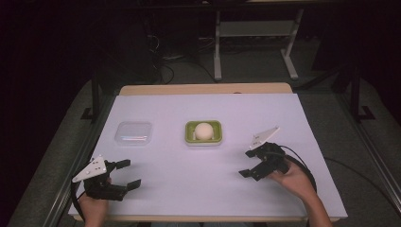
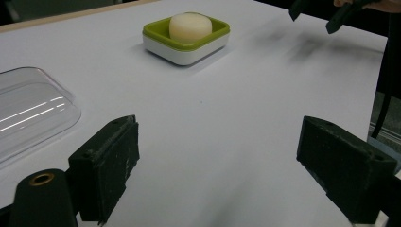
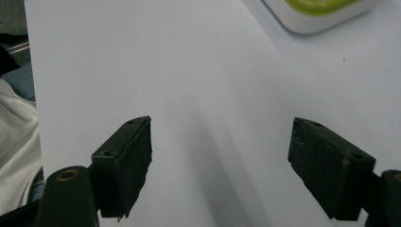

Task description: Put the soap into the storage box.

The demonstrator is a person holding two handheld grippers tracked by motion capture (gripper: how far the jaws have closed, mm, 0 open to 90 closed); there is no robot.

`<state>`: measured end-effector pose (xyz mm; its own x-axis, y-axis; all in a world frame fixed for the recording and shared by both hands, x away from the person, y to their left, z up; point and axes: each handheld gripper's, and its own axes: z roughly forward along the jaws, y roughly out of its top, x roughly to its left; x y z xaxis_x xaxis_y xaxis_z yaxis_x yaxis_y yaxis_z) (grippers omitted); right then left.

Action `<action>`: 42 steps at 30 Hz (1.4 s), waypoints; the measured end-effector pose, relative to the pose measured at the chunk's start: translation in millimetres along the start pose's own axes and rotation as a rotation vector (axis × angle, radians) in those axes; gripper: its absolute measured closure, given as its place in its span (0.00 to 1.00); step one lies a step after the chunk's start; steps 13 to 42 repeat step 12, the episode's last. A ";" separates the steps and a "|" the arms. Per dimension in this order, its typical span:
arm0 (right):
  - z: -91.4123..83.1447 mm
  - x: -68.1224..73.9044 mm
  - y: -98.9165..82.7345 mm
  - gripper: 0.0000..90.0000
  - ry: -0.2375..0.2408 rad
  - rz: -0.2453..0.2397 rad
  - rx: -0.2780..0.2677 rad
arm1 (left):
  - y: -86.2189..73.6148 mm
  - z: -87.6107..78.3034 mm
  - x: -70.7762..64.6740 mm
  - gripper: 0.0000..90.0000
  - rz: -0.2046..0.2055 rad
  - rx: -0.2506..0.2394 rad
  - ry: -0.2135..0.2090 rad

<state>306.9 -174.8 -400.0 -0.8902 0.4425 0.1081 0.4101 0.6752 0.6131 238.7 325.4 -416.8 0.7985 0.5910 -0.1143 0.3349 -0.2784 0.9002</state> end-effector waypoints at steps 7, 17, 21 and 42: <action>-4.0 24.7 -52.6 0.23 -0.056 0.123 -0.110 | 0.7 0.9 0.1 0.15 0.009 0.008 -0.007; -12.4 36.1 -67.9 0.19 -0.116 0.142 -0.131 | 1.7 3.8 -1.0 0.15 0.019 0.019 -0.012; -12.4 36.1 -67.9 0.19 -0.116 0.142 -0.131 | 1.7 3.8 -1.0 0.15 0.019 0.019 -0.012; -12.4 36.1 -67.9 0.19 -0.116 0.142 -0.131 | 1.7 3.8 -1.0 0.15 0.019 0.019 -0.012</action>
